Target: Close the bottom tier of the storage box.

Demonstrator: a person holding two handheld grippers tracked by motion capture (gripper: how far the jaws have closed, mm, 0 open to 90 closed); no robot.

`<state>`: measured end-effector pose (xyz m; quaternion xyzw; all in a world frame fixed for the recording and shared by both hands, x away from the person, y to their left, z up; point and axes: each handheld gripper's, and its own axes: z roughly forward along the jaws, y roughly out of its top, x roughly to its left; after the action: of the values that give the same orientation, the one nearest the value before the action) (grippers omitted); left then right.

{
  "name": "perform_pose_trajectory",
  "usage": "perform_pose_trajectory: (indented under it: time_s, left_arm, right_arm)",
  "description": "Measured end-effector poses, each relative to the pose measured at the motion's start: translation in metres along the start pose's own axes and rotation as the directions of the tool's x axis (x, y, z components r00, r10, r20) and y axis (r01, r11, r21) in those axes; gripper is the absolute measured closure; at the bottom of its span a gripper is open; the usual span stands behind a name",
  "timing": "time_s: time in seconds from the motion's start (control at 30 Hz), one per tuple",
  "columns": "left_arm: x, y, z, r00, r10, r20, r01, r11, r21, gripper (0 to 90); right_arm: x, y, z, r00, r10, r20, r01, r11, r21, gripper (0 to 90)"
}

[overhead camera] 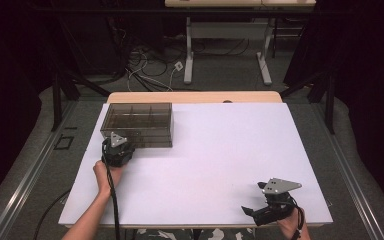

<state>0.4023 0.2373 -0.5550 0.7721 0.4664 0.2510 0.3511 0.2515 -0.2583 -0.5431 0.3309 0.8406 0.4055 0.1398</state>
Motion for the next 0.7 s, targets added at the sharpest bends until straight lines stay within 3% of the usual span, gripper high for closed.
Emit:
perform_pose_trajectory:
  time_s: [0.4, 0.7]
  left_arm:
    - [0.000, 0.002, -0.010, 0.9948, 0.035, 0.096, -0.039, 0.9984, 0.041, 37.0]
    - [-0.004, 0.002, -0.021, 0.9922, 0.047, 0.115, -0.055, 0.9965, 0.064, 18.9]
  right_arm:
    - [0.000, 0.000, 0.000, 1.0000, 0.004, 0.001, -0.004, 1.000, 0.001, 0.7]
    - [0.000, 0.000, -0.001, 1.0000, 0.002, 0.003, -0.002, 1.000, -0.002, 0.7]
